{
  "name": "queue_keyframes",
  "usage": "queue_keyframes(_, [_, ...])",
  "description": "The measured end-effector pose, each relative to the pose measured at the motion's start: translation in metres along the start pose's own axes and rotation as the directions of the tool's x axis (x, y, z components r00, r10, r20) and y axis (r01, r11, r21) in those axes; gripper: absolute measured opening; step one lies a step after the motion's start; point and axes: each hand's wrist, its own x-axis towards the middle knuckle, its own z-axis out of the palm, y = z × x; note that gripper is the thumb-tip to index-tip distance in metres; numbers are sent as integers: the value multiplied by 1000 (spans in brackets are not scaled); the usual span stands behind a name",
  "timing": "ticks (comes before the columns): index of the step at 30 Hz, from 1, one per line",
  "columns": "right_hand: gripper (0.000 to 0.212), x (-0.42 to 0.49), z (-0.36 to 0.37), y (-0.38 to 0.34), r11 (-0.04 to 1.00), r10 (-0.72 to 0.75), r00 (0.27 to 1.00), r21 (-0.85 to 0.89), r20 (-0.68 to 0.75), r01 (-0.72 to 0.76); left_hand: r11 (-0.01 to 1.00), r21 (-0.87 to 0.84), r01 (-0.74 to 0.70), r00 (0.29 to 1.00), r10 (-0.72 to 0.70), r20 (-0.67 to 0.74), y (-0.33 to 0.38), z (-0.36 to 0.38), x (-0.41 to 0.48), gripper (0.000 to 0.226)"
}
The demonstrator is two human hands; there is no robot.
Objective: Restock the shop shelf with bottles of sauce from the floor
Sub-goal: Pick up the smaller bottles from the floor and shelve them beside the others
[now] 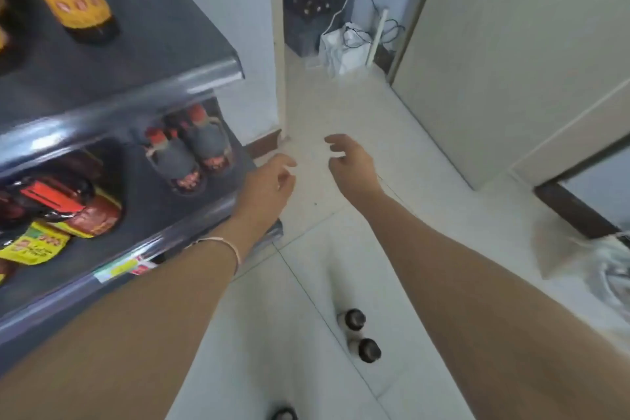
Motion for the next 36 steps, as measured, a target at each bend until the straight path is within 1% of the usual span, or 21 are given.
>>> queue_keyframes(2, [46,-17,-9,52,995,96,995,-21,-12,-96,1000,13,21,994,-23,108,-7,42,-13,20])
queue_keyframes(4, [44,-37,-19,107,982,183,983,-34,-5,-183,999,40,13,971,-22,237,-17,89,-30,19])
queue_keyframes(7, [40,-73,-25,187,955,290,956,-69,32,-287,989,134,-64,914,4,405,-38,155,-60,21])
queue_keyframes(9, [40,-98,-22,235,937,340,940,-102,43,-334,976,193,-98,885,-3,467,-53,191,-79,23])
queue_keyframes(12, [42,-131,-7,291,912,402,914,-117,63,-393,951,279,-133,866,-26,500,-78,231,-102,24])
queue_keyframes(16, [43,-164,20,344,885,462,884,-106,73,-454,898,395,-195,838,-57,542,-112,270,-118,25])
queue_keyframes(19, [43,-181,43,381,868,489,870,-127,64,-479,848,458,-266,826,-44,561,-142,295,-121,26])
queue_keyframes(22, [42,-201,70,419,845,522,851,-178,64,-505,807,486,-336,799,-29,601,-177,320,-126,27])
queue_keyframes(24, [41,-214,88,444,825,551,833,-185,55,-534,799,488,-352,780,-38,625,-202,335,-131,28])
queue_keyframes(29, [43,-237,136,502,795,593,805,-171,15,-582,775,509,-375,775,-39,631,-265,371,-135,29])
queue_keyframes(31, [48,-240,154,525,791,597,802,-182,19,-584,753,537,-381,779,-52,625,-290,385,-131,32])
queue_keyframes(33, [59,-241,170,546,790,600,799,-188,36,-584,736,548,-398,779,-44,625,-312,400,-125,39])
queue_keyframes(36, [85,-236,192,572,803,587,805,-183,87,-566,709,587,-392,790,-68,609,-330,425,-114,62])
